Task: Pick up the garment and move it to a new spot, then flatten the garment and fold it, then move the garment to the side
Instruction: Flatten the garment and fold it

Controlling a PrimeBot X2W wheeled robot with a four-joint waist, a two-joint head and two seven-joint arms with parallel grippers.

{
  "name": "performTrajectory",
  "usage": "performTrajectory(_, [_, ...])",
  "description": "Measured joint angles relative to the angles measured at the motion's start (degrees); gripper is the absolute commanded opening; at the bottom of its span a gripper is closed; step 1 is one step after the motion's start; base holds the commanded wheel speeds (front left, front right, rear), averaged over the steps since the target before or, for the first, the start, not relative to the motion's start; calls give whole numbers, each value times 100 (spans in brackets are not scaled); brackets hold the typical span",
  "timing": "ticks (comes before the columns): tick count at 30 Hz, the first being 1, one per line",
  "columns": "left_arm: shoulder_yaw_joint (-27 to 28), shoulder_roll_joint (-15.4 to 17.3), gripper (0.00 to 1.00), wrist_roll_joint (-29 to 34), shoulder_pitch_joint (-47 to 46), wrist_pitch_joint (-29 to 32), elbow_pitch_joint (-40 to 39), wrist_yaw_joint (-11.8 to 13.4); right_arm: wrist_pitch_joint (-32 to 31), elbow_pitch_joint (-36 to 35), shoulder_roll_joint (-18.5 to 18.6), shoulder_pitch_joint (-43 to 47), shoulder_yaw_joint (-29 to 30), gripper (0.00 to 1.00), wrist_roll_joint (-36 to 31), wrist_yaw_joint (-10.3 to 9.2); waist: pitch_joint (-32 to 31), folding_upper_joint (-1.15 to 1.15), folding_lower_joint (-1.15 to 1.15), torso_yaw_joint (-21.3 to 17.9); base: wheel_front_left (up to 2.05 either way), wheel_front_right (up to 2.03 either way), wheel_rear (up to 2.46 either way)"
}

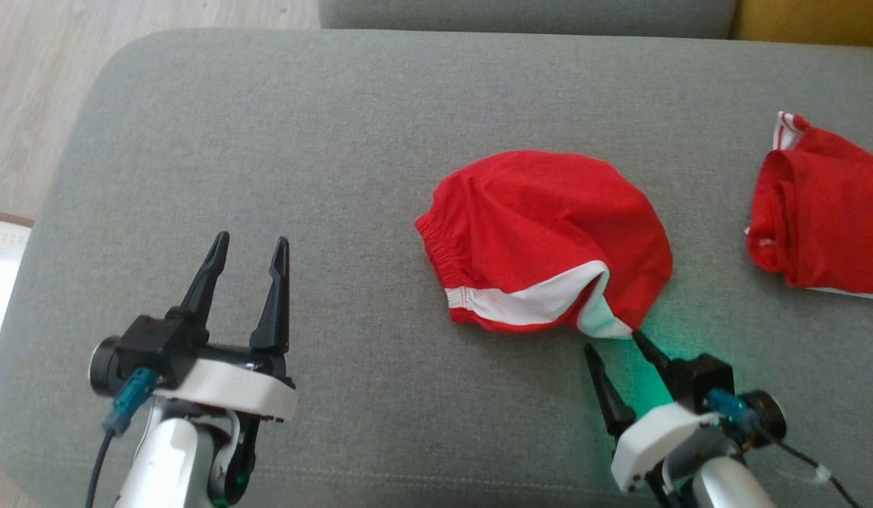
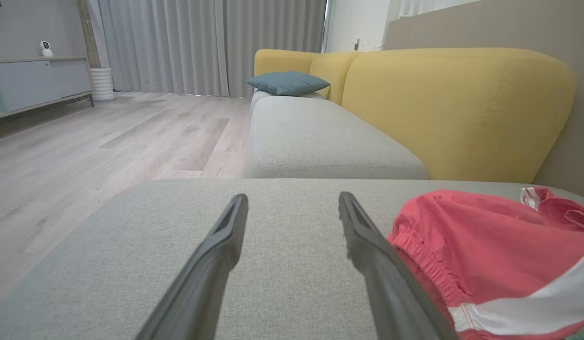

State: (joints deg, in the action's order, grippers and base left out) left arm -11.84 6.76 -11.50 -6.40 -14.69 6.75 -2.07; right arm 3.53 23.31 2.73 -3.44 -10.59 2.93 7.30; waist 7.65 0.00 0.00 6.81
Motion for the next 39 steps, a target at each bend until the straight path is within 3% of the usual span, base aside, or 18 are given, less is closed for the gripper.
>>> performTrajectory(13, [203,-191,100,192,-124,0,82,-205,58,578,2,-462,335,100,-301,0,207,0,0,197,0,0,0])
performTrajectory(20, [358,-248,100,248,-119,0,108,-259,58,665,2,-494,327,100,-300,0,157,0,0,105,0,0,0])
performTrajectory(21, [365,-261,100,274,-119,0,119,-301,57,675,2,-494,320,80,-300,0,143,0,0,76,0,0,0])
performTrajectory(22, [369,-279,100,297,-118,0,127,-303,51,689,2,-494,304,5,-299,0,130,0,0,45,0,0,0])
performTrajectory(23, [374,-298,100,308,-118,0,126,-304,51,694,2,-493,292,0,-301,0,116,0,0,12,0,0,0])
performTrajectory(29, [393,-342,100,336,-115,0,115,-356,57,568,2,-494,430,0,-526,0,-19,0,0,-199,0,0,0])
performTrajectory(39, [224,-378,100,327,-111,0,-4,-407,-188,-389,1,-494,1323,0,-1602,0,-186,0,0,-404,0,0,0])
